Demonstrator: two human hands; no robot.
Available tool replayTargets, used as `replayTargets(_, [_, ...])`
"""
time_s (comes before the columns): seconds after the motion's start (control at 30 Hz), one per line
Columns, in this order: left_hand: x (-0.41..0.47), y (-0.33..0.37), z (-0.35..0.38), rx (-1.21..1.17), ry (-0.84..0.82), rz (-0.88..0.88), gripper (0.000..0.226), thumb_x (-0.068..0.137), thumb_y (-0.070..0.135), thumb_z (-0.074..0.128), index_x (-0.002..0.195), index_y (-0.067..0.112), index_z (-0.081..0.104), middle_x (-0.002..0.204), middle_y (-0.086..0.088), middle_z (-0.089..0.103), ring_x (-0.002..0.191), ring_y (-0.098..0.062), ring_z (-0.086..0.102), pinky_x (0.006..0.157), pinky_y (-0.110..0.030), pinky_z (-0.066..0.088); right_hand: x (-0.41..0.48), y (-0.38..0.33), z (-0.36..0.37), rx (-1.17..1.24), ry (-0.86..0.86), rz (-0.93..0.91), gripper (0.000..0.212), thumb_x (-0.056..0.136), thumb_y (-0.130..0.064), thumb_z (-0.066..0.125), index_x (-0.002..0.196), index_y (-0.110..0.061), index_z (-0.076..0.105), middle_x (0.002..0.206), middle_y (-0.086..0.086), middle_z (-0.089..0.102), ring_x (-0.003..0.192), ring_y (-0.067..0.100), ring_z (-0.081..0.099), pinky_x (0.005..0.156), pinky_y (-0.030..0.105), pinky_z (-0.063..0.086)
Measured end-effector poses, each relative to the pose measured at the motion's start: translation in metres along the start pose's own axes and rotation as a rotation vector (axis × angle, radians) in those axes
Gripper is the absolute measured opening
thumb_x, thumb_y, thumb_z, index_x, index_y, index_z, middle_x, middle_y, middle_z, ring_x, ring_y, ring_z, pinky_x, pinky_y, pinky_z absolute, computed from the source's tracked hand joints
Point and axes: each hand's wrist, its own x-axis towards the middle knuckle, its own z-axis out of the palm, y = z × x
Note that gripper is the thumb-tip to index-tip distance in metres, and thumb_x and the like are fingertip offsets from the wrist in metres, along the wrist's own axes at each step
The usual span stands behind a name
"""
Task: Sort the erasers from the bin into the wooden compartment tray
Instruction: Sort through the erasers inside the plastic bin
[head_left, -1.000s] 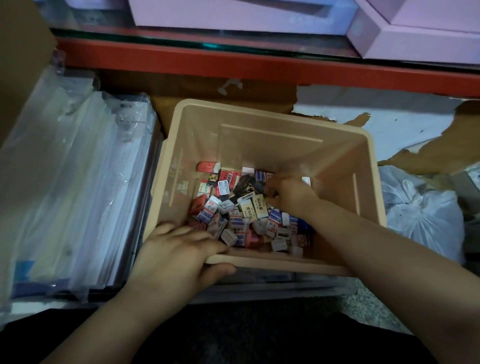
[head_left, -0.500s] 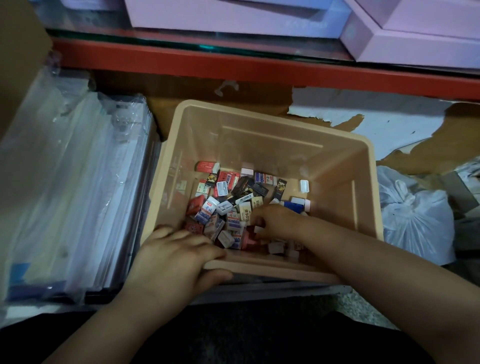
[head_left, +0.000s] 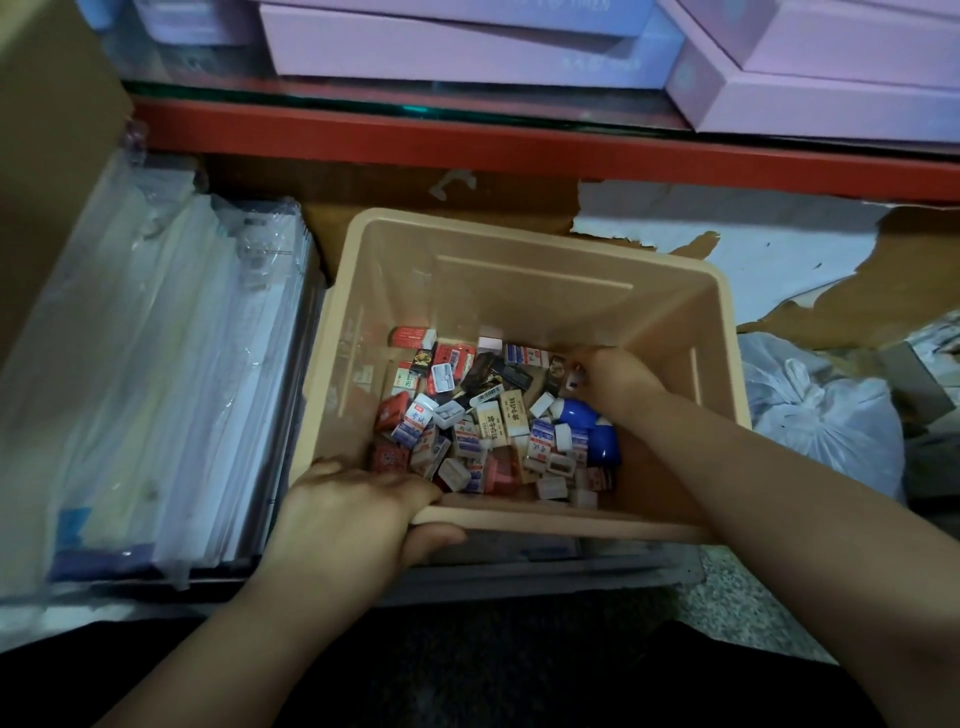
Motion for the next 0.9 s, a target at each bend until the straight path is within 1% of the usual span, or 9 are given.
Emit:
replayTargets(0.13, [-0.001,0.005,0.000,0.022,0.028,-0.046,0.050,0.070,0.059,0.033,0.054,0.024,0.066,0.044,0.002,0.058,0.039,-0.018,0.056,0.045,-0.017,0.042,0.003,0.003,-0.007,0.052,0.028,0.086,0.031,0.091,-0.009,0.044,0.121,-0.008,0.051,0.123,0.017,0.055,0.113,0.032,0.052,0.092,0.036,0.042])
replayTargets(0.27, [0.003,0.001,-0.001,0.027,0.024,-0.054,0.051,0.071,0.061,0.032,0.055,0.026,0.066,0.043,0.002,0.058,0.038,-0.017,0.056,0.044,-0.016,0.040,0.008,0.004,-0.007,0.074,-0.045,0.108,0.034,0.092,-0.015,0.044,0.125,-0.010,0.050,0.128,0.015,0.053,0.119,0.032,0.049,0.096,0.036,0.039])
replayTargets(0.43, [0.007,-0.004,0.002,0.010,0.016,-0.063,0.053,0.072,0.063,0.033,0.056,0.024,0.065,0.043,0.003,0.057,0.040,-0.019,0.056,0.044,-0.018,0.040,0.015,-0.020,-0.013,0.075,-0.062,-0.038,0.035,0.090,-0.019,0.051,0.125,-0.012,0.050,0.122,0.010,0.057,0.114,0.026,0.053,0.095,0.034,0.042])
replayTargets(0.5, [0.007,-0.004,0.002,-0.010,0.020,-0.051,0.052,0.072,0.061,0.033,0.056,0.024,0.065,0.046,0.005,0.058,0.042,-0.017,0.057,0.045,-0.018,0.040,0.019,-0.044,-0.015,0.189,-0.080,-0.137,0.034,0.088,-0.018,0.055,0.121,-0.010,0.053,0.119,0.010,0.058,0.112,0.026,0.053,0.089,0.029,0.043])
replayTargets(0.6, [0.008,-0.003,0.000,-0.006,0.027,-0.033,0.048,0.070,0.060,0.034,0.054,0.026,0.064,0.045,0.009,0.058,0.041,-0.011,0.056,0.045,-0.013,0.036,0.030,-0.083,-0.008,0.306,-0.119,-0.275,0.034,0.084,-0.014,0.060,0.117,-0.006,0.057,0.117,0.010,0.059,0.105,0.021,0.055,0.066,0.011,0.039])
replayTargets(0.63, [0.008,-0.003,-0.001,-0.009,0.027,-0.030,0.048,0.070,0.059,0.033,0.054,0.027,0.064,0.044,0.009,0.057,0.041,-0.010,0.056,0.044,-0.013,0.034,0.033,-0.093,-0.004,0.328,-0.130,-0.294,0.037,0.083,-0.014,0.061,0.119,-0.006,0.055,0.120,0.011,0.058,0.106,0.020,0.055,0.067,0.011,0.040])
replayTargets(0.73, [0.011,-0.005,-0.001,-0.022,0.041,-0.021,0.047,0.069,0.059,0.033,0.053,0.028,0.064,0.043,0.009,0.056,0.039,-0.010,0.054,0.043,-0.012,0.033,0.043,-0.110,0.008,0.272,-0.140,-0.339,0.051,0.085,-0.016,0.060,0.132,-0.007,0.042,0.134,0.015,0.047,0.123,0.025,0.045,0.090,0.018,0.032])
replayTargets(0.8, [0.012,-0.006,-0.002,-0.028,0.049,-0.016,0.046,0.069,0.059,0.033,0.053,0.028,0.063,0.042,0.008,0.055,0.038,-0.010,0.054,0.042,-0.011,0.032,0.047,-0.112,0.016,0.208,-0.124,-0.356,0.053,0.086,-0.017,0.059,0.133,-0.005,0.040,0.136,0.017,0.045,0.125,0.027,0.042,0.094,0.021,0.030])
replayTargets(0.9, [0.012,-0.006,-0.001,-0.032,0.043,-0.017,0.046,0.068,0.059,0.033,0.053,0.028,0.063,0.042,0.008,0.055,0.039,-0.010,0.054,0.041,-0.011,0.031,0.054,-0.117,0.025,0.118,-0.096,-0.326,0.044,0.086,-0.015,0.055,0.127,-0.004,0.045,0.127,0.019,0.051,0.117,0.031,0.049,0.092,0.033,0.043])
